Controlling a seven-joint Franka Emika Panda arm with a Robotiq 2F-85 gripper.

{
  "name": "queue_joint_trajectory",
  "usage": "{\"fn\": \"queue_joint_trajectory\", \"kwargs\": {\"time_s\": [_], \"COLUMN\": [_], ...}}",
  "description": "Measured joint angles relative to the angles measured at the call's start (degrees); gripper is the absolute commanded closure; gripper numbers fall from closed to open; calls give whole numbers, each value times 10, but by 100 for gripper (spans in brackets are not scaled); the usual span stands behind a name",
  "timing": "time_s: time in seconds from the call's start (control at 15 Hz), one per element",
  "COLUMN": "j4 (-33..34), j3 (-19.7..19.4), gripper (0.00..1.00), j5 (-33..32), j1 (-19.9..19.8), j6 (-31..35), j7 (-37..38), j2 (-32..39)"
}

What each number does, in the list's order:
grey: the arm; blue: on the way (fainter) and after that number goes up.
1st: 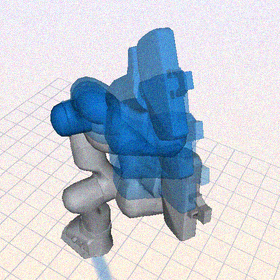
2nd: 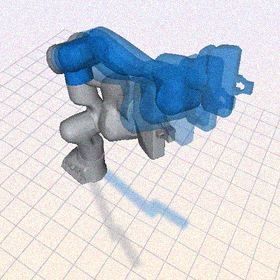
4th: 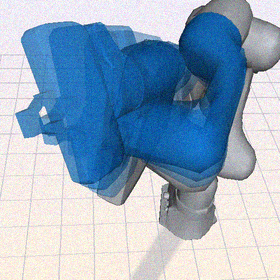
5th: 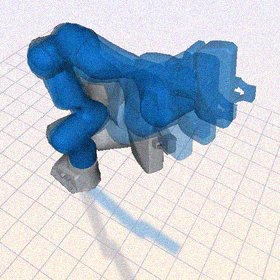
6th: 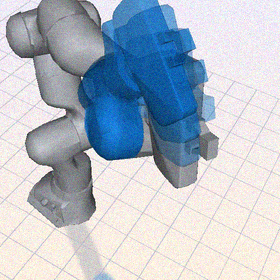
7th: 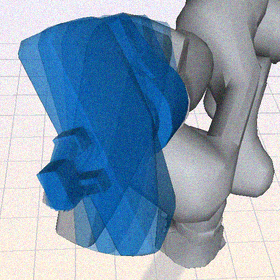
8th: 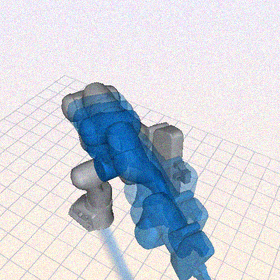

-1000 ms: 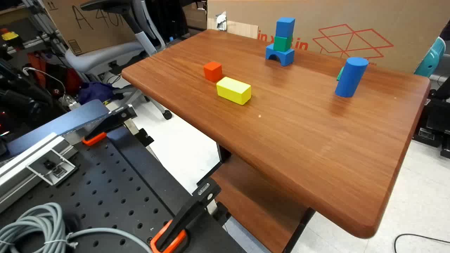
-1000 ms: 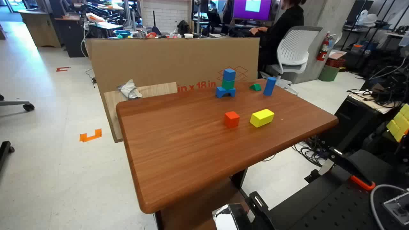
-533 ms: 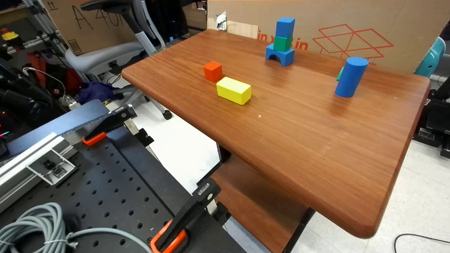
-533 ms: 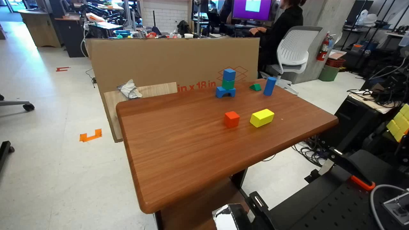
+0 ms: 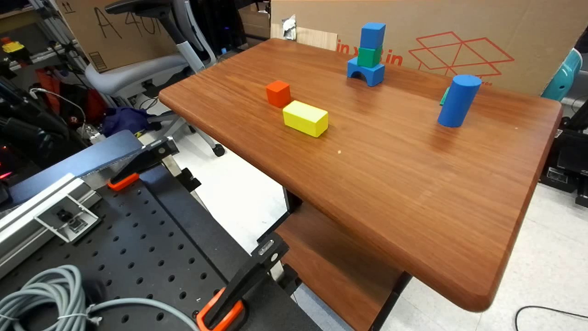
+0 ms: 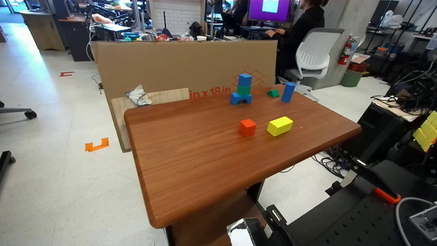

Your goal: Move the yellow block to the right

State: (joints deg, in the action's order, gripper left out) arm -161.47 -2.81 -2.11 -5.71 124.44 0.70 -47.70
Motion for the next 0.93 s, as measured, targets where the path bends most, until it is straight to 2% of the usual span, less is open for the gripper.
{"fn": "queue_joint_trajectory", "kwargs": {"time_s": [0.2, 0.4, 0.67, 0.93], "j4": [21, 38, 68, 108], "j3": [3, 5, 4, 3], "gripper": [0, 0, 0, 0], "j5": [-8, -24, -30, -29], "j1": [3, 4, 5, 15], "j6": [6, 48, 107, 131], "j7": [-13, -29, -43, -71], "j2": [30, 72, 148, 226]}}
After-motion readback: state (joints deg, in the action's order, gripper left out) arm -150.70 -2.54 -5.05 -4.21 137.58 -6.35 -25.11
